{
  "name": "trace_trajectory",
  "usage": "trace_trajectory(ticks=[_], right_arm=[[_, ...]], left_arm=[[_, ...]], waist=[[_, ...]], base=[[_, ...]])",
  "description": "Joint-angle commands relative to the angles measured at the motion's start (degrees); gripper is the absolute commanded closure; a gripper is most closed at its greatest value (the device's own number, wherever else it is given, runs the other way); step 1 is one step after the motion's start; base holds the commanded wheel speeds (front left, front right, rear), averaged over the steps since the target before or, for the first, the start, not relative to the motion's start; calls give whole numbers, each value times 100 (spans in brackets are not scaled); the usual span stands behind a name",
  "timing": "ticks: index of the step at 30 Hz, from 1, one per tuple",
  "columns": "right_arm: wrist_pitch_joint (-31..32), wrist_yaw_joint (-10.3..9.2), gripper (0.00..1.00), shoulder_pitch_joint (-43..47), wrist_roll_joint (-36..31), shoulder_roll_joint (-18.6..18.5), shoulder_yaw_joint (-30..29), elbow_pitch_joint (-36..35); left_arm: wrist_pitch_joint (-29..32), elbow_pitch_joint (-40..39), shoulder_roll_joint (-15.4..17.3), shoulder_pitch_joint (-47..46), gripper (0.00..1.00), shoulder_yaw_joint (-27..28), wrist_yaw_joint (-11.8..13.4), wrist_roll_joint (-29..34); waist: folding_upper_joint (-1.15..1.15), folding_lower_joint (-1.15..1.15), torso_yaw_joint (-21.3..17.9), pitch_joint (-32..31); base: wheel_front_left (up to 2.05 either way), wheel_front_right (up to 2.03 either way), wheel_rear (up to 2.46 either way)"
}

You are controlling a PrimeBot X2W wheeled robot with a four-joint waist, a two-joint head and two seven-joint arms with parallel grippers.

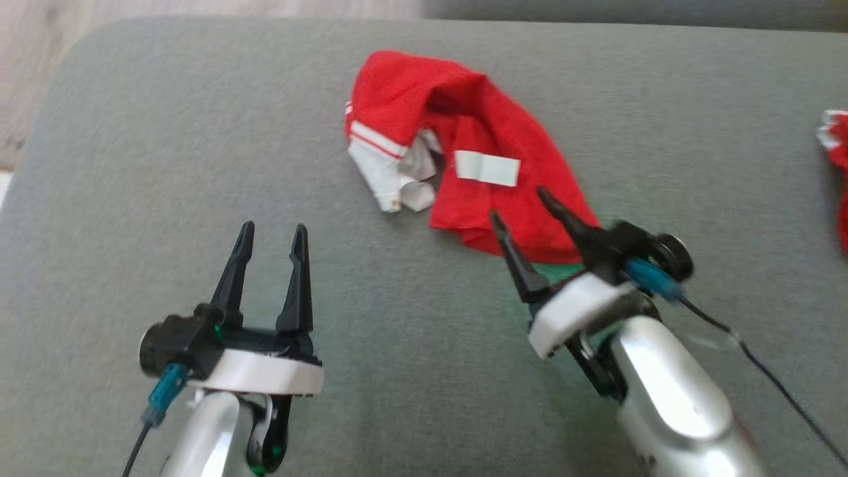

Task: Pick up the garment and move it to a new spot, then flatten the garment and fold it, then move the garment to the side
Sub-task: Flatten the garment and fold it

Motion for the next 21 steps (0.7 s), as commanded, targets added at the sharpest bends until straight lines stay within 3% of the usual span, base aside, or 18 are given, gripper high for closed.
trace_trajectory(ticks=[1,9,16,17,18,19,21], right_arm=[[130,-4,0,-307,-77,6,257,101],[655,-4,0,-1290,-73,6,992,1621],[589,-4,0,-1711,-90,6,1518,2572],[563,-4,15,-1738,-39,6,1544,2649],[518,-4,90,-1761,26,6,1559,2706],[377,-4,100,-1807,134,6,1577,2769],[214,-4,100,-1844,249,6,1530,2797]], left_arm=[[-52,-116,-2,-270,0,244,-34,24],[-52,66,-141,-385,0,315,-174,74],[-52,123,-188,-439,0,353,-228,72],[-52,132,-190,-440,0,363,-233,73],[-52,142,-192,-440,0,376,-237,76],[-52,163,-195,-433,0,422,-243,89],[-52,169,-196,-419,0,480,-245,112]], waist=[[0,-1,206,141],[0,-1,593,357],[0,-1,738,420],[0,-1,739,415],[0,-1,735,407],[0,-1,694,369],[0,-1,623,320]], base=[[0,0,0],[0,0,0],[0,0,0],[0,0,0],[0,0,0],[0,0,0],[0,0,0]])
